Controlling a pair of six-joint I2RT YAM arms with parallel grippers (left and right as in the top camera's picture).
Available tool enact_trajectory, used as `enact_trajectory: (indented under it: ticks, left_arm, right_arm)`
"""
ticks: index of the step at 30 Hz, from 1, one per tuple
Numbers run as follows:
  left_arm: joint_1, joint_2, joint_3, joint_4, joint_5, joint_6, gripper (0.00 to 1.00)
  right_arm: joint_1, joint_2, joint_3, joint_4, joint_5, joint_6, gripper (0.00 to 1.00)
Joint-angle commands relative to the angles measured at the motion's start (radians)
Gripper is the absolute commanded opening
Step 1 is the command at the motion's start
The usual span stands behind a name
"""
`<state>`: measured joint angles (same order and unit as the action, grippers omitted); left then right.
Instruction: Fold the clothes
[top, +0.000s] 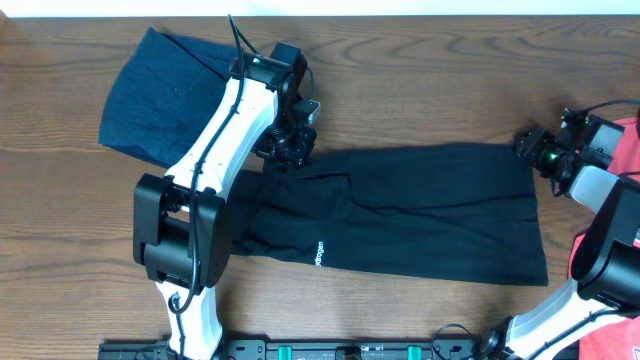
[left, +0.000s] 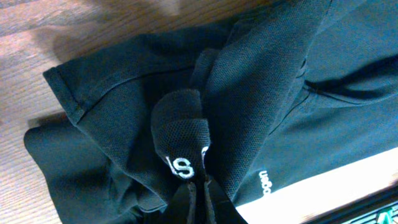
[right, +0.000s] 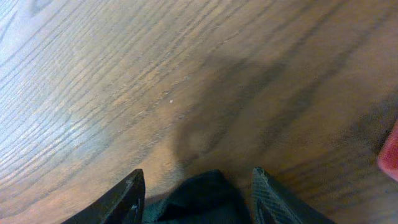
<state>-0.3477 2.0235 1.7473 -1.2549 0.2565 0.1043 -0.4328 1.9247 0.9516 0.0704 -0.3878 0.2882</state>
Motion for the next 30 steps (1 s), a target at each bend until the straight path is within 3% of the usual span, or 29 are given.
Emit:
enact_trajectory:
  ticks: [1,7,10,12,18,25,30]
  left_arm:
    - [0.003,-0.002,0.007,-0.001,0.009,-0.01,0.06]
    - [0.003,-0.002,0.007,0.01,0.009,-0.013,0.06]
    - [0.003,-0.002,0.007,0.01,0.009,-0.013,0.06]
    - [0.003,-0.002,0.007,0.01,0.009,-0.013,0.06]
    - [0.003,-0.002,0.007,0.01,0.008,-0.013,0.06]
    - [0.003,-0.002,0.007,0.01,0.008,-0.013,0.06]
    - [0.003,-0.002,0.007,0.009,0.008,-0.013,0.06]
  right_arm:
    - [0.031,0.045,0.003,-0.028,0.021,0.014,0.48]
    - [0.051,0.045,0.003,-0.063,0.027,0.014,0.31]
    - [0.046,0.045,0.003,-0.063,0.08,0.041,0.16]
    - [0.036,0.037,0.004,-0.063,0.091,0.056,0.01]
    - [-0.008,-0.063,0.004,-0.096,0.022,0.057,0.01]
    - [-0.065,-0.253,0.004,-0.278,0.05,0.068,0.01]
    - [-0.082,-0.297,0.004,-0.327,0.06,0.085,0.01]
